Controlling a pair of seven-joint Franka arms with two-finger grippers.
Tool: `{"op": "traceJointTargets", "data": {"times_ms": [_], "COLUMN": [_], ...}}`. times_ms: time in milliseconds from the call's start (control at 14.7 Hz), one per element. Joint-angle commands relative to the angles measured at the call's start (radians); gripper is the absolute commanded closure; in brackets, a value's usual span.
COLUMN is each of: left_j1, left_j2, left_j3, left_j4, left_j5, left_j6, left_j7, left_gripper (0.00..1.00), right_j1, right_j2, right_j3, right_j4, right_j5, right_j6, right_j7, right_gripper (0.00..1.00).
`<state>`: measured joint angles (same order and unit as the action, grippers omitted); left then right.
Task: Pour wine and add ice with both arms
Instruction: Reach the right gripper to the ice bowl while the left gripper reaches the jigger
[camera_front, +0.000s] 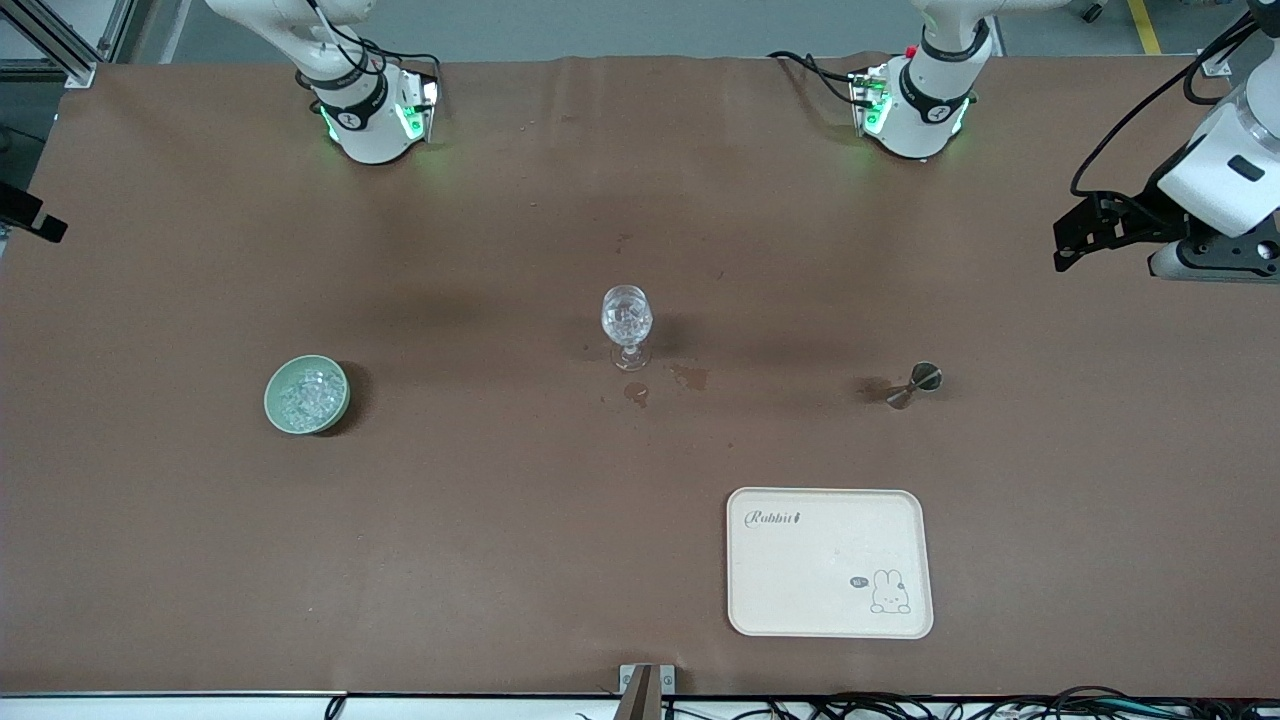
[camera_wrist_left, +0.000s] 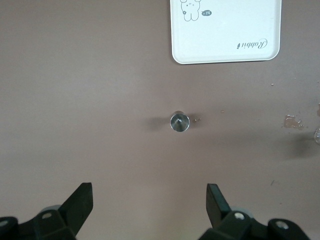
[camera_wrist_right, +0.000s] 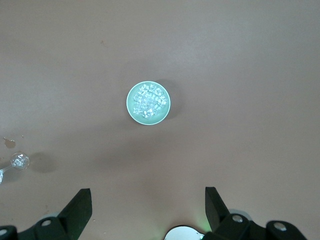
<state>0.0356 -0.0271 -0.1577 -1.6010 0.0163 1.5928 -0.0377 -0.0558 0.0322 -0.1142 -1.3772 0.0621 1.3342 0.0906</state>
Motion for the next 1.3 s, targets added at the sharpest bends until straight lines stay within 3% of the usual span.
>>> {"op": "traceJointTargets", "data": {"times_ms": [0, 205, 341, 545, 818, 955, 1227], "left_j1": [0.0, 0.006, 0.036, 0.078, 0.102, 0.116, 0.253], "left_j2": [-0.005, 0.024, 0.106, 0.194, 0.289, 0.338, 0.505], "left_j3": [0.001, 0.006, 0.018, 0.02, 0.018, 0.021, 0.021], "left_j4": [0.016, 0.068, 0.121, 0.125, 0.102, 0.075, 0.073], "left_j5": [0.005, 0.008, -0.005, -0.022, -0.036, -0.125, -0.364], "left_j6": [-0.028, -0.034, -0.034, -0.033, -0.039, -0.036, -0.027], "left_j7": [0.015, 0.012, 0.024, 0.016, -0.253, -0.361, -0.433], "left_gripper": [0.0, 0.0, 0.0, 0.0, 0.0, 0.0, 0.0], "right_j1": [-0.004, -0.006, -0.006, -0.007, -0.004, -0.001, 0.005], "right_j2": [-0.011, -0.009, -0.009, -0.009, 0.012, 0.018, 0.026], "right_j3": [0.005, 0.011, 0.014, 0.018, 0.018, 0.019, 0.047], "right_j4": [-0.014, -0.014, -0.014, -0.014, -0.045, -0.113, -0.333], "right_j5": [-0.01, -0.013, -0.01, -0.01, -0.002, -0.001, -0.002], "right_j6": [0.003, -0.007, -0.009, -0.015, 0.012, 0.089, 0.305], "right_j7": [-0.019, -0.019, -0.017, -0.017, -0.054, -0.061, -0.1], "right_gripper": [0.0, 0.0, 0.0, 0.0, 0.0, 0.0, 0.0]}}
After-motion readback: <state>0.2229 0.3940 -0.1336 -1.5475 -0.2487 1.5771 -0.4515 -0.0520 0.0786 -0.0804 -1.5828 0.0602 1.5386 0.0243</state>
